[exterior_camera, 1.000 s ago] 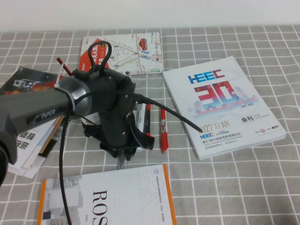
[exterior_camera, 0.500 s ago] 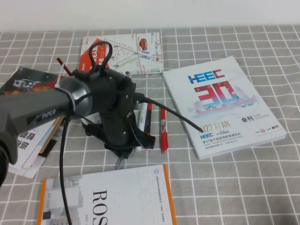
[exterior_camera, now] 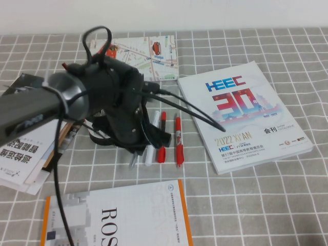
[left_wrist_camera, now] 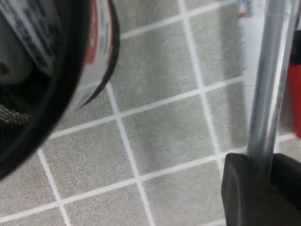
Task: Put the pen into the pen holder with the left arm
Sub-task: Pick up the pen on the table, then place the pen onto the pen holder
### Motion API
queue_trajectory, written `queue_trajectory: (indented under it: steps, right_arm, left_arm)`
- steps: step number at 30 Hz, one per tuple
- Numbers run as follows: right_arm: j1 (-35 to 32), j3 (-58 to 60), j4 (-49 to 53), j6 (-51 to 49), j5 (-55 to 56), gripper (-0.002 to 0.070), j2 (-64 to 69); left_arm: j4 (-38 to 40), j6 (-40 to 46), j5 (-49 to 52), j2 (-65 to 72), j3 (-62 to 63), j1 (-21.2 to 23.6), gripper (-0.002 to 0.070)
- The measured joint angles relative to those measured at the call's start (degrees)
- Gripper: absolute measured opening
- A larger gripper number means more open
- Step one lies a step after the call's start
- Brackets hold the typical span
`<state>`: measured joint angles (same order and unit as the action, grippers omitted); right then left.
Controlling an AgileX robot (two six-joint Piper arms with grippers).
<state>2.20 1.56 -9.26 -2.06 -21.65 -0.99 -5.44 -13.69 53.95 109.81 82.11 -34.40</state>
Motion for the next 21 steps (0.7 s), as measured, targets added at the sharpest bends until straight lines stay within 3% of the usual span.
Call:
queue_trajectory:
  steps: [7,13,21]
  right_arm:
    - [0.0,0.0,0.0,0.0,0.0,-0.0015,0.0]
    - [0.0,0.0,0.0,0.0,0.0,-0.0015,0.0]
    - [0.0,0.0,0.0,0.0,0.0,-0.0015,0.0]
  left_arm:
    - [-0.27,0.69,-2.21,-5.72,0.0,-4.7,0.005]
    - [-3.99,-1.16,-12.82,-13.51,-6.15,-10.08,0.005]
    - [-11.53,-8.17,-27.44,-25.17,-19.82,-9.69,0.005]
